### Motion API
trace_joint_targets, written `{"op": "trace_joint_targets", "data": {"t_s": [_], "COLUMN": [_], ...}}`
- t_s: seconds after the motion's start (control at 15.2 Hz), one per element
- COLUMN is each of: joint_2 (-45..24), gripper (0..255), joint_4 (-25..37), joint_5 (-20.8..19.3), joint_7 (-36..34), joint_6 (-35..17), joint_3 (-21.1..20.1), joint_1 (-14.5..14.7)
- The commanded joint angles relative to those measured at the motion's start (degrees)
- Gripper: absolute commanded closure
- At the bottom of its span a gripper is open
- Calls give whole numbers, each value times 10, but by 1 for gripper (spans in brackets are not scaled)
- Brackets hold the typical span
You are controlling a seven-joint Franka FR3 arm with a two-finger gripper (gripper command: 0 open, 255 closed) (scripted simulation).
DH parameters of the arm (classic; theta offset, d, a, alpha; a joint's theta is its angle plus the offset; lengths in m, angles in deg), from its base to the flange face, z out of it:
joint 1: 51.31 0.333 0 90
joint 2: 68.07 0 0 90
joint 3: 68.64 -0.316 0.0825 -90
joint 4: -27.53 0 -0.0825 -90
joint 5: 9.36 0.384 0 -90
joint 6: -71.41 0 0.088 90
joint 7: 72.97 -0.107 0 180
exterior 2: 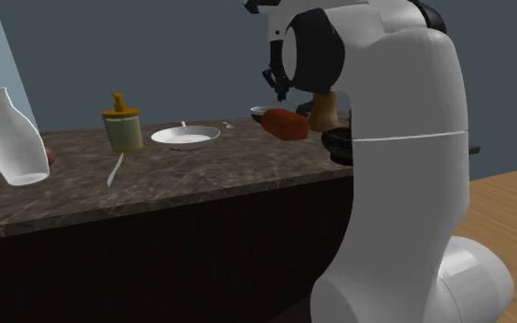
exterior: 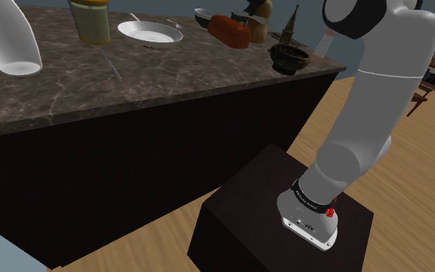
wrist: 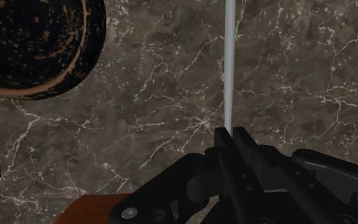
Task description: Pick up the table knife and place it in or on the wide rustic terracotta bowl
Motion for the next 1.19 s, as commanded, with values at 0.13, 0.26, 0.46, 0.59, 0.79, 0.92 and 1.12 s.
{"op": "trace_joint_targets", "data": {"t_s": [0.13,0.26,0.46,0.59,0.79,0.92,1.12], "joint_2": [48,65,84,94,102,105,109], "gripper": [255,255,255,255,255,255,255], "joint_4": [-64,-85,-107,-117,-125,-126,-137], "joint_5": [-9,-13,-18,-20,-23,-24,-26], "joint_7": [48,71,108,133,172,199,228], "joint_6": [-16,-20,-24,-25,-25,-23,-31], "joint_3": [17,26,41,52,69,80,93], "joint_1": [-25,-38,-58,-72,-93,-109,-125]}}
